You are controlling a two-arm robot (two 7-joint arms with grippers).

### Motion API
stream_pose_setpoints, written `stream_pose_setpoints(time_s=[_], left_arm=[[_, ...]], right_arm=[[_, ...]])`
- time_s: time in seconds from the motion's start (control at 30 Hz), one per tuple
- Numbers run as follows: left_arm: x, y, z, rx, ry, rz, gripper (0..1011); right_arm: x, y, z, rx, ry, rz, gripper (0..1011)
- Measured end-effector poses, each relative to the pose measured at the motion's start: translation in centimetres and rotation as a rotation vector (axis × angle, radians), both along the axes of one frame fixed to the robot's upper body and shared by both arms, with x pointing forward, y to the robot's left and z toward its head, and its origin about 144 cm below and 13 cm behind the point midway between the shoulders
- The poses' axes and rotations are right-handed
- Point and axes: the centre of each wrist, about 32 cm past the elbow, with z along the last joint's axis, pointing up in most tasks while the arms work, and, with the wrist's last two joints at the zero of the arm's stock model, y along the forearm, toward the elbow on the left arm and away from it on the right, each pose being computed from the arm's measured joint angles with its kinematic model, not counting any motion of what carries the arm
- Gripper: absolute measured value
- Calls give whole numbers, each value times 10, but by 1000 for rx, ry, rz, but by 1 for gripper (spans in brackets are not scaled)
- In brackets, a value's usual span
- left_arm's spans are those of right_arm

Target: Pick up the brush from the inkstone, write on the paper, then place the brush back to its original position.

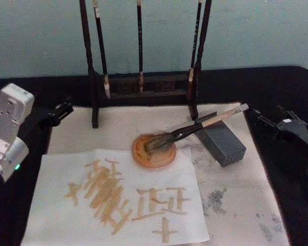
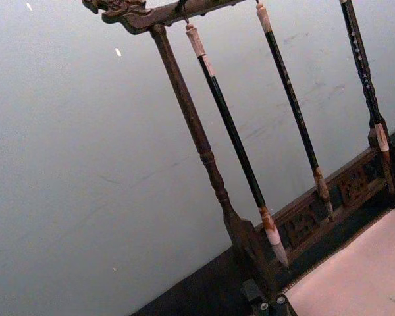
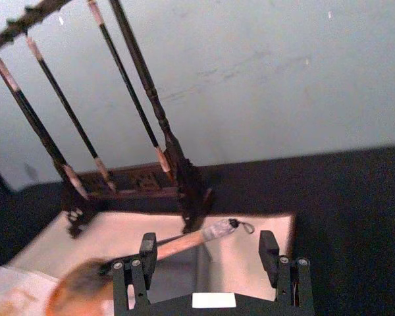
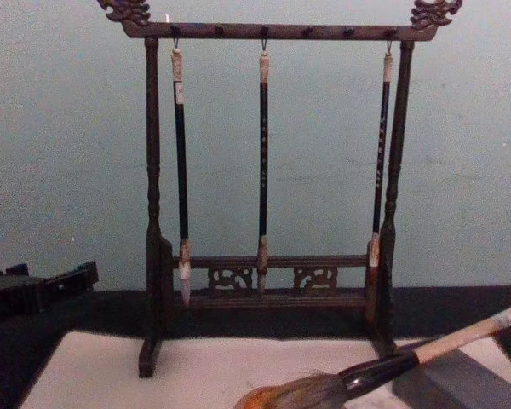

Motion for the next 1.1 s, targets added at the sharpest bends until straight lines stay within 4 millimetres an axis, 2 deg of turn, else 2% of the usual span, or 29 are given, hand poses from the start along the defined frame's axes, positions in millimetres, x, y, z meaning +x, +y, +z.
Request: stream_pose_setpoints(time_s=[0.23, 0.43, 0.73, 1.1], left_arm=[[0, 0, 0, 0, 0, 0, 1002], [0, 0, 0, 0, 0, 0, 1002], [0, 0, 0, 0, 0, 0, 1002], [0, 0, 0, 0, 0, 0, 1002]], right_arm=[[5, -6, -7, 212, 129, 27, 1002], [7, -7, -10, 325, 210, 28, 1001], [10, -7, -13, 471, 314, 32, 1002], [22, -5, -12, 557, 357, 40, 1001]])
